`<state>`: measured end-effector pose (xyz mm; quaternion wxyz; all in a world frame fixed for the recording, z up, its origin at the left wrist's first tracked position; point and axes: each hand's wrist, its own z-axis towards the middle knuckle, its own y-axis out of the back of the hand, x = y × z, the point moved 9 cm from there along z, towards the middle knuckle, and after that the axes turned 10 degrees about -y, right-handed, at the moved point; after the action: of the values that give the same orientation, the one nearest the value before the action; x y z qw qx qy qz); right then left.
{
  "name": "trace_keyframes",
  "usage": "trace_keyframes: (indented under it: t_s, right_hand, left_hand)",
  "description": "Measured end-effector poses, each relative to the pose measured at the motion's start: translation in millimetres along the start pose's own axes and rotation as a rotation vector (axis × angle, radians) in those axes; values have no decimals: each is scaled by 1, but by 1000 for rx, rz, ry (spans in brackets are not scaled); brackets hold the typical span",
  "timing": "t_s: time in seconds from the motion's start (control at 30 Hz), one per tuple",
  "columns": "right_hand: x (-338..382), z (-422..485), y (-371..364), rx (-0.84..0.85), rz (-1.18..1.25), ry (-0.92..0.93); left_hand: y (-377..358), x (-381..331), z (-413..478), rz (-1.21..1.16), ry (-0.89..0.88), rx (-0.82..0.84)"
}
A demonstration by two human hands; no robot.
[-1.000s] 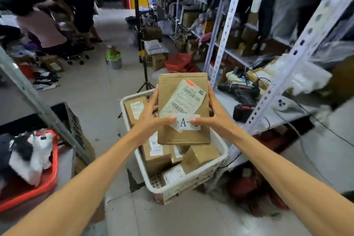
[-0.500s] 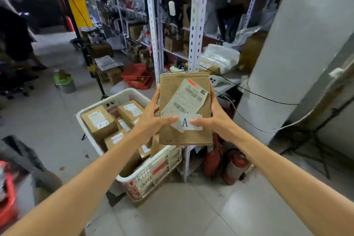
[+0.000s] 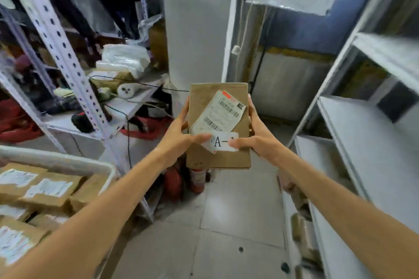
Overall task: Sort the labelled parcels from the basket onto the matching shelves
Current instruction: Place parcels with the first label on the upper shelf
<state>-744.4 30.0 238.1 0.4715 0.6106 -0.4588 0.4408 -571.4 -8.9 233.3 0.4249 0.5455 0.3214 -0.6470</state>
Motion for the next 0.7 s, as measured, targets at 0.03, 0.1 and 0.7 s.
trace_keyframes:
  t_s: [0.03,0.1,0.7]
  right_hand:
    - [-4,-8,15,-54,14,-16]
    - [-8,-25,40,-158,41,-46]
    - [-26,-226,133,-1007,153,-109]
  left_hand:
    - [-16,2,10,-20,9,52]
    - [-48,4,29,-67,12,164]
    - [-295,-29,57,-239,-34,1047]
